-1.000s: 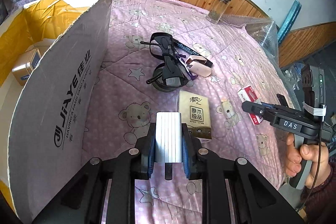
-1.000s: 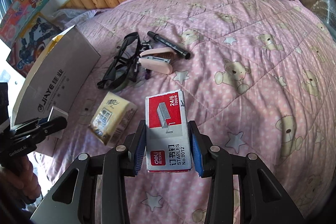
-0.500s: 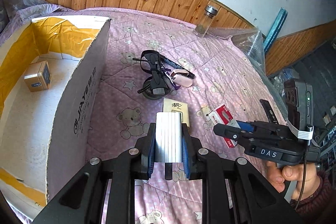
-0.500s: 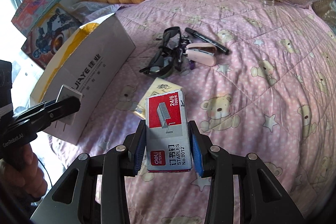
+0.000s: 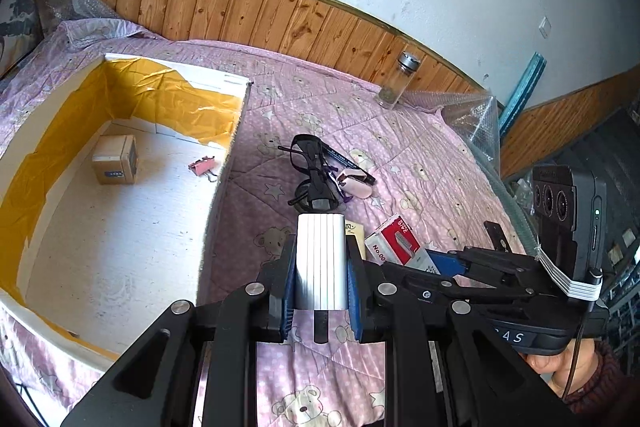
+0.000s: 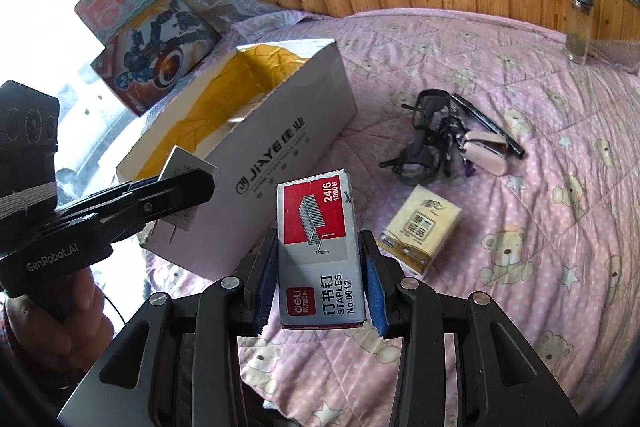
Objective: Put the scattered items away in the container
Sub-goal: 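Carry the charger with left gripper while right gripper carries the staples box over the cardboard box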
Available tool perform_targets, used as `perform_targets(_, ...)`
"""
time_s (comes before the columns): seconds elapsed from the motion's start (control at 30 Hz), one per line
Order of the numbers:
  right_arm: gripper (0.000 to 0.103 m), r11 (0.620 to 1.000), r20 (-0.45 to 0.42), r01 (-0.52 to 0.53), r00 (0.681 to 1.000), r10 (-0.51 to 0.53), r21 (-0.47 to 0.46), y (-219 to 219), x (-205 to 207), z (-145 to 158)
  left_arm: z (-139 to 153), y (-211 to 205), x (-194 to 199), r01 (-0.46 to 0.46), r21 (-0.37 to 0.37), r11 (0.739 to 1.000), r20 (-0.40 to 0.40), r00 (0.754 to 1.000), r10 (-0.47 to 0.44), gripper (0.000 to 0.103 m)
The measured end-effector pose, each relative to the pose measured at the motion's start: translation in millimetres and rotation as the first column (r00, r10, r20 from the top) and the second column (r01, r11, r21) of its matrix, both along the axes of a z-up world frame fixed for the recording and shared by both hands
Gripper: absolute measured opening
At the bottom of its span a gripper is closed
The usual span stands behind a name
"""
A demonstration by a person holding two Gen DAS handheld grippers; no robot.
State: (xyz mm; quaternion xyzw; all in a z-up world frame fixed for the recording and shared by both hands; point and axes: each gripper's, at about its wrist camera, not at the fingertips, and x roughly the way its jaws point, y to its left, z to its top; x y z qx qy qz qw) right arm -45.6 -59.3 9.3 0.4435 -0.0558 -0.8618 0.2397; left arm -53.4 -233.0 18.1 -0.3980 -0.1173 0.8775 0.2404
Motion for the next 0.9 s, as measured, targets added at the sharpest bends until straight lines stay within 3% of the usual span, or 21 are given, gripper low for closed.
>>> perform_targets(0.4, 0.041, 0.994, -0.048, -0.105, 0.993, 0.104, -0.018, -42, -9, 37, 15, -45, -8, -0.085, 0.033, 0.996, -0.010, 0.996, 0.085, 0.022)
perform_targets(0.9, 0.041, 0.976, -0.066, -0.217, 0.974, 0.216, -0.008, -98, -36, 56, 17, -104, -24, -0.203, 0.025, 0.979, 0.029, 0.979, 0.202, 0.022)
